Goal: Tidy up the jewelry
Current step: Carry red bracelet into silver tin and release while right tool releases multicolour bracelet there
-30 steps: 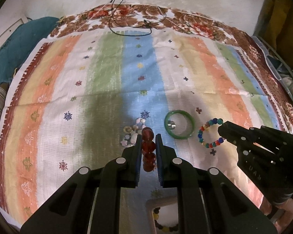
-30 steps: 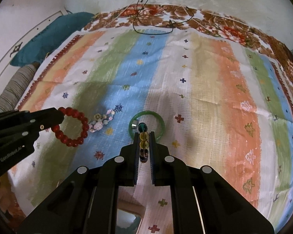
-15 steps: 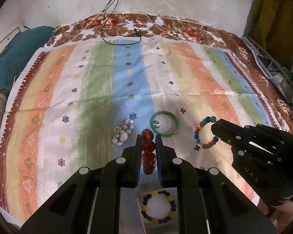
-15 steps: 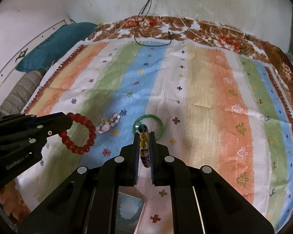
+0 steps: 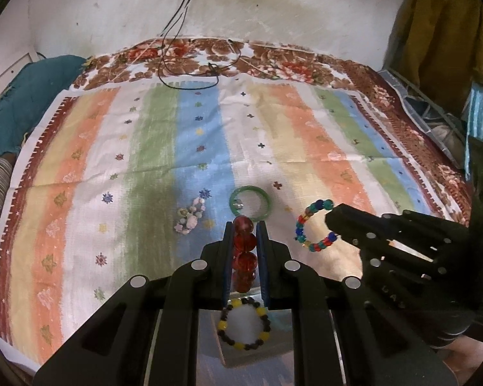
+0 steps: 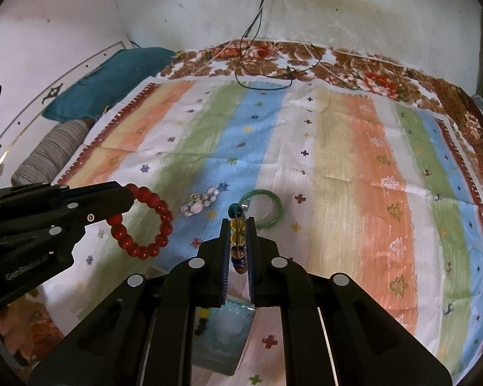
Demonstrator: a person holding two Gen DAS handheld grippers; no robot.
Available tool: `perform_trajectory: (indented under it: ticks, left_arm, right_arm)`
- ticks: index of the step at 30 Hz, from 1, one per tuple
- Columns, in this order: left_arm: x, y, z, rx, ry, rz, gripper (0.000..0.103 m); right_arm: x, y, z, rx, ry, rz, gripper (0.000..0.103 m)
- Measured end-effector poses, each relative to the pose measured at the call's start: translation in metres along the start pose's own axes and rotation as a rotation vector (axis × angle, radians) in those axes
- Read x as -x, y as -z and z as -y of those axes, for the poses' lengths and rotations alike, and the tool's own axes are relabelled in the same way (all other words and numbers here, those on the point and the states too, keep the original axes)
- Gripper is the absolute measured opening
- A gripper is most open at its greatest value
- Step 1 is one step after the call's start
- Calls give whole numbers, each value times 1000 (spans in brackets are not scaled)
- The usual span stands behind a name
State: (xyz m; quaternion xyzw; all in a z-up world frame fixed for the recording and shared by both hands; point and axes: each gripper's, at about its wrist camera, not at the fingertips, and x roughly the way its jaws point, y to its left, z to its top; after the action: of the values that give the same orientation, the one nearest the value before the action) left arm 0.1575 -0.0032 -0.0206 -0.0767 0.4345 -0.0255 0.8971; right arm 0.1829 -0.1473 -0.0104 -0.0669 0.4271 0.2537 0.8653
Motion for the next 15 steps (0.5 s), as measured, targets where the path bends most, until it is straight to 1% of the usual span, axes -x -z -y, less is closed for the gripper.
perform_trajectory:
  ticks: [5,15]
  left_arm:
    - [9,8,6,-23,-7,14,13]
    - [31,26,20,-37,20,49,13]
  right_arm:
    - [7,7,-1,0,-7,3,10]
    - [25,23,-9,7,-29,11,10]
